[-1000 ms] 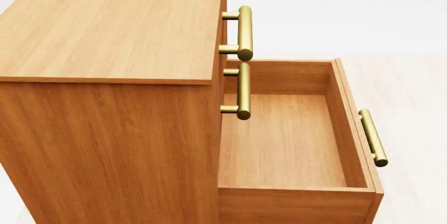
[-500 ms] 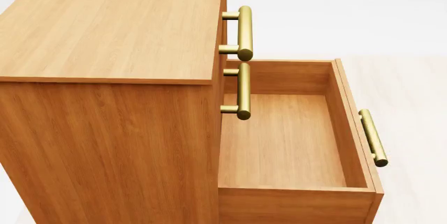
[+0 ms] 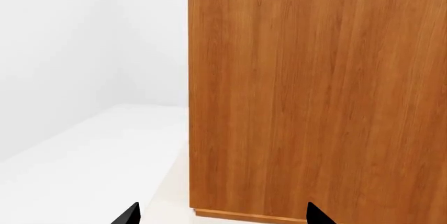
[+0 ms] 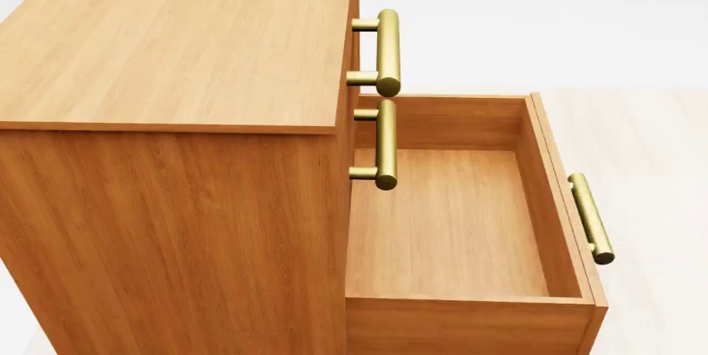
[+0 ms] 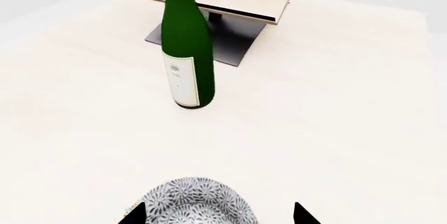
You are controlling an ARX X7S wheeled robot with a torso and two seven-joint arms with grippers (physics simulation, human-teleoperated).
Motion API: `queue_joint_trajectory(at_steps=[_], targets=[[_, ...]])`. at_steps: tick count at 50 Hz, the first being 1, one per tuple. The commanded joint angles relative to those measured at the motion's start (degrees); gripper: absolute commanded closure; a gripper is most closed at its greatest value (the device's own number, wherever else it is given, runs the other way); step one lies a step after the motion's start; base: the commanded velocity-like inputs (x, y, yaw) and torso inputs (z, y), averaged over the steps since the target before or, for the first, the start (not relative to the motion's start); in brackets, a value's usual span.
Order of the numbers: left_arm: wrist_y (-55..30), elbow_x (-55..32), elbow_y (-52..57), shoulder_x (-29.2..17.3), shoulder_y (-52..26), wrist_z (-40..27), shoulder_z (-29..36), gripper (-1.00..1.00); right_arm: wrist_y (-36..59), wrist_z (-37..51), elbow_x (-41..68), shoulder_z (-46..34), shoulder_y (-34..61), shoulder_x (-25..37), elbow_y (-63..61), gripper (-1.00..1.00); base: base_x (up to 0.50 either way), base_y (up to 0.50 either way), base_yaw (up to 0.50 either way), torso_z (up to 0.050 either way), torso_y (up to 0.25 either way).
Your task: Put the bowl in the bottom drawer of the cabinet and close it.
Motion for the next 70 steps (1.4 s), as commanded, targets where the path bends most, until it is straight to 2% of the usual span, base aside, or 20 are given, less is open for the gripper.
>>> queue_joint_trajectory(at_steps=[1,33,54,70], targets=[[-0.1,0.0,0.4,-0.2,0.2,-0.3,0.1,-1.0,-1.0,0.9,-1.0,0.6,-0.7,0.0,1.2,-1.0,0.0,0.0,0.0,0.0,0.0],[0.4,-0.3,-0.3,-0.5,-0.3,-0.6,0.6,-1.0,-3.3,-2.1,-0.1,3.1,-1.0,0.2,8.6,-1.0,0.0,0.0,0.0,0.0,0.0],[0.1,-0.5,0.5,-1.0,0.1,-1.1,0.7,-1.0,-6.9,-4.0,-2.0,0.9,1.4,1.4,17.5,-1.0,0.0,0.0,0.0,0.0,0.0],[0.3,-0.3,0.1,-1.1,-0.2,-1.2,1.0,-1.0,-6.9,-4.4,-1.9,0.8,1.9,1.6,19.4,-1.0,0.0,0.0,0.0,0.0,0.0]])
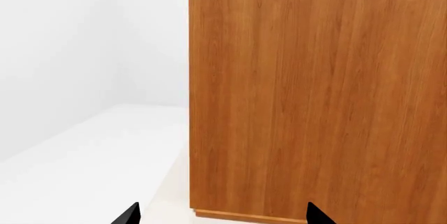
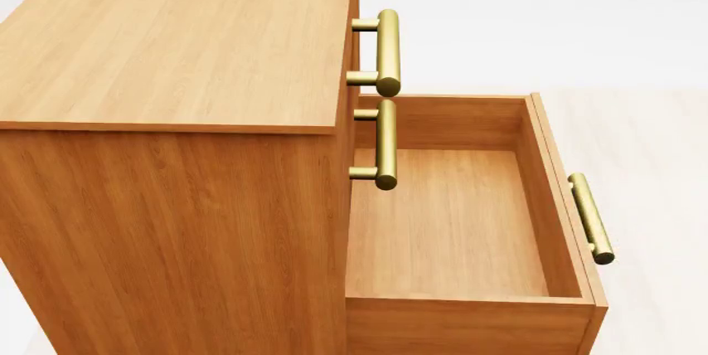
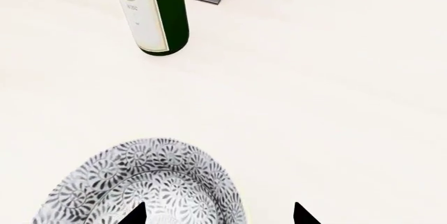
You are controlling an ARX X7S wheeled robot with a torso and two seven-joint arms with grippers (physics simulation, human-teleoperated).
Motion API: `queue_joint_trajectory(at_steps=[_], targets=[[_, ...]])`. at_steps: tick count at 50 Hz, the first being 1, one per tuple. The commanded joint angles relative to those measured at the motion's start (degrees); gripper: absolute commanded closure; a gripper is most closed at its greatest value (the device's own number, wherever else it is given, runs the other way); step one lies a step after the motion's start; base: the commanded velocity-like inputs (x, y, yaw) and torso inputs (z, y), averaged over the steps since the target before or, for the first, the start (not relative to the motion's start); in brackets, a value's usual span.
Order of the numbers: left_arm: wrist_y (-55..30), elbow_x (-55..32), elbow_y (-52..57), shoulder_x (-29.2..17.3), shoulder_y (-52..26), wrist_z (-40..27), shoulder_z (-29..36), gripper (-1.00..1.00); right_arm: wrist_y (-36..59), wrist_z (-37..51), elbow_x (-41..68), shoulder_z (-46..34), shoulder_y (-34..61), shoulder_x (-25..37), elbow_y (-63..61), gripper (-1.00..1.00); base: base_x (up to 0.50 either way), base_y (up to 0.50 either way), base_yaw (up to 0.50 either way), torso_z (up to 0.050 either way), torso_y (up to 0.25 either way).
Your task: Put the bowl in the bottom drawer of the cabinet and close it.
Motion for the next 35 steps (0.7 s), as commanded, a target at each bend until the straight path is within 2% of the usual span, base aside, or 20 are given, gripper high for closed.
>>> queue_joint_trajectory(at_steps=[1,35], targets=[[0.3,0.0,-0.6,0.0,-0.3,0.0,0.2,-1.0,0.1,-0.3,0.1,-0.1,0.7,0.3,1.5,-1.0,0.0,0.0,0.0,0.0,0.0],[0.1,-0.2,0.1,-0.5,-0.1,-0.7,0.6,-1.0,-2.5,-2.5,-0.4,-0.5,3.4,1.1,11.3,-1.0,0.0,0.0,0.0,0.0,0.0]])
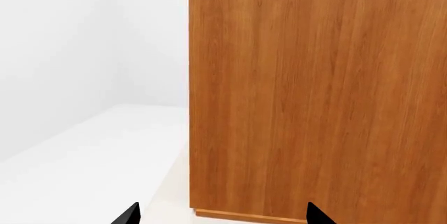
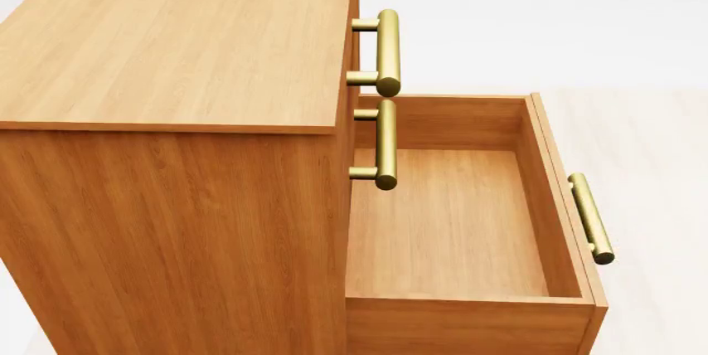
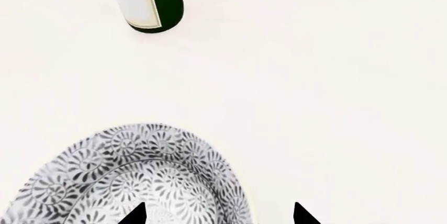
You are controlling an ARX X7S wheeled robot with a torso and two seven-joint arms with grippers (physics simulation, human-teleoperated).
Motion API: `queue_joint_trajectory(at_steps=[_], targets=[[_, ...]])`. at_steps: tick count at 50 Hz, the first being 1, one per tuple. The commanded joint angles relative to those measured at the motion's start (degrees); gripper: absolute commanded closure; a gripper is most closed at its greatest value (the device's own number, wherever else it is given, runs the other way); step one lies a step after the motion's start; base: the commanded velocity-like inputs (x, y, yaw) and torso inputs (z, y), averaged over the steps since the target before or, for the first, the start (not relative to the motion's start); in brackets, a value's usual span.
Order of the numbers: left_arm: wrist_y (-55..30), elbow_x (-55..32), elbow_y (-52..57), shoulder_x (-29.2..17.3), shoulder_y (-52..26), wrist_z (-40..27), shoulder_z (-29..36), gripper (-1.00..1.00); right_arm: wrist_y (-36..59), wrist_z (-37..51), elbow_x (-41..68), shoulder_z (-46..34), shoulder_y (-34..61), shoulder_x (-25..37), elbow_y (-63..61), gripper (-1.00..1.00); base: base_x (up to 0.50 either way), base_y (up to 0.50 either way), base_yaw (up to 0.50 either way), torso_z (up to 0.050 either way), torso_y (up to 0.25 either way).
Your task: Put the bowl in the bottom drawer of the cabinet and close it.
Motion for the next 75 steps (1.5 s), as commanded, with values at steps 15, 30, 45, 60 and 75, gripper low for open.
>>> queue_joint_trajectory(at_steps=[15,30,45,60,75], targets=[[-0.3,-0.3,0.5,-0.4,0.0,-0.5,0.2,-1.0,-0.4,-1.7,0.7,0.3,1.1,0.2,4.2,-1.0,0.0,0.0,0.0,0.0,0.0],[-0.2,-0.3,0.8,-0.6,0.2,-0.8,0.3,-1.0,-0.2,-4.5,1.7,-0.4,1.6,0.4,5.6,1.0,0.0,0.0,0.0,-0.001,0.0],[-0.2,-0.2,0.5,-0.7,0.0,-1.0,0.6,-1.0,-1.9,-7.6,3.5,-0.3,-0.5,-0.8,-0.4,1.0,0.0,0.0,0.0,0.0,0.0],[0.7,-0.6,-0.9,-0.7,-0.7,-0.6,0.8,-1.0,1.7,-8.0,4.7,-4.4,0.8,0.2,-11.5,1.0,0.0,0.0,0.0,0.0,0.0],[1.0,-0.6,-0.8,-0.8,-0.6,-0.8,1.0,-1.0,7.3,-7.0,5.3,-10.8,8.9,3.2,-18.8,1.0,0.0,0.0,0.0,0.0,0.0]])
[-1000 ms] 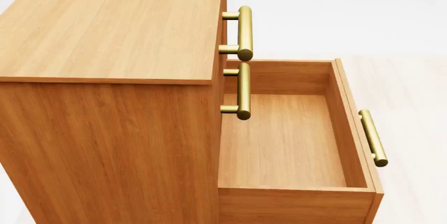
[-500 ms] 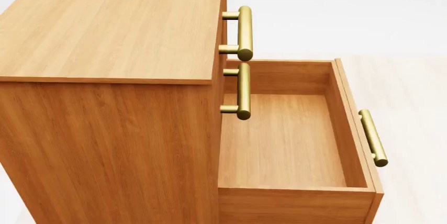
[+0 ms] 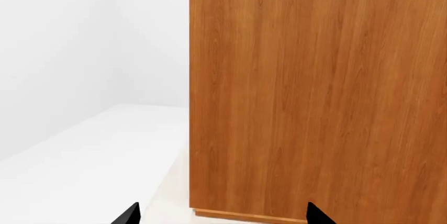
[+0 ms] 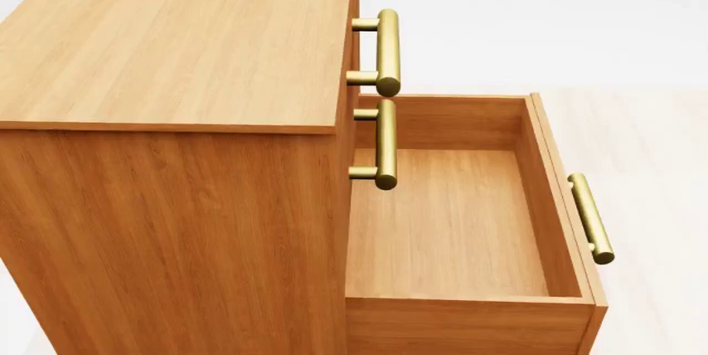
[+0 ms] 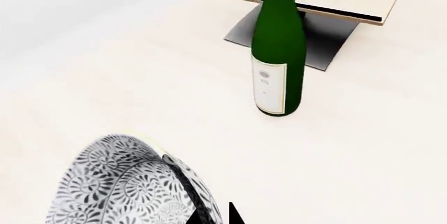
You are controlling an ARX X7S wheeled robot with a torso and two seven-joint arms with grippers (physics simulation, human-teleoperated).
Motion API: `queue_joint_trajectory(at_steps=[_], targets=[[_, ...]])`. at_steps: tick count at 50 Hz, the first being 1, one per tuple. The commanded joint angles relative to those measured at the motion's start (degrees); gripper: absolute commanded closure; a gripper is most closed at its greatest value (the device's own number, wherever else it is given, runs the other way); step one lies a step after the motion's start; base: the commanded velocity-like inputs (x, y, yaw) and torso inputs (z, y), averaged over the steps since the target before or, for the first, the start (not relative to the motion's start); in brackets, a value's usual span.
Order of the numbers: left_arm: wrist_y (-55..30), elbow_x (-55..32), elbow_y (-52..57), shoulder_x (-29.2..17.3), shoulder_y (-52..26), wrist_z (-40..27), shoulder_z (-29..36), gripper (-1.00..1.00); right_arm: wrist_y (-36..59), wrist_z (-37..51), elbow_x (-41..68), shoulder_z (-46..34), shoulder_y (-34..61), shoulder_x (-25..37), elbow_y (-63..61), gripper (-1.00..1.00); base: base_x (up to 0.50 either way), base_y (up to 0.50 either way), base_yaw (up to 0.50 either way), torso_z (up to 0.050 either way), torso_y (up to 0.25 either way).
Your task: Put the bowl in the bottom drawer of the cabinet and close it.
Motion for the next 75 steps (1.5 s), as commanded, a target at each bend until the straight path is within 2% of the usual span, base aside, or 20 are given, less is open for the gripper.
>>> queue_joint_trajectory(at_steps=[1,18,39,56,75], targets=[[0.3,0.0,-0.2,-0.1,-0.1,0.0,0.2,-1.0,3.9,0.1,0.6,-4.6,5.7,2.2,-5.7,1.0,0.0,0.0,0.0,0.0,0.0],[0.5,-0.2,0.2,-0.5,0.2,-0.2,0.4,-1.0,5.3,-0.8,-1.1,-13.2,15.2,3.3,-3.5,1.0,0.0,0.0,0.0,0.0,0.0],[0.3,-0.5,0.7,-0.9,0.3,-0.5,0.5,-1.0,2.4,-2.7,-5.3,-22.6,28.3,2.3,6.2,1.0,0.0,0.0,0.0,0.0,0.0],[0.3,-0.4,0.6,-0.9,0.2,-0.9,0.7,-1.0,-0.4,-4.8,-8.1,-28.9,35.4,-0.5,14.2,1.0,0.0,0.0,0.0,0.0,0.0],[0.6,-0.9,0.2,-1.0,-0.1,-0.9,0.8,-1.0,-3.9,-6.8,-9.7,-31.8,39.8,-3.2,22.6,1.0,0.0,0.0,0.0,0.0,0.001]])
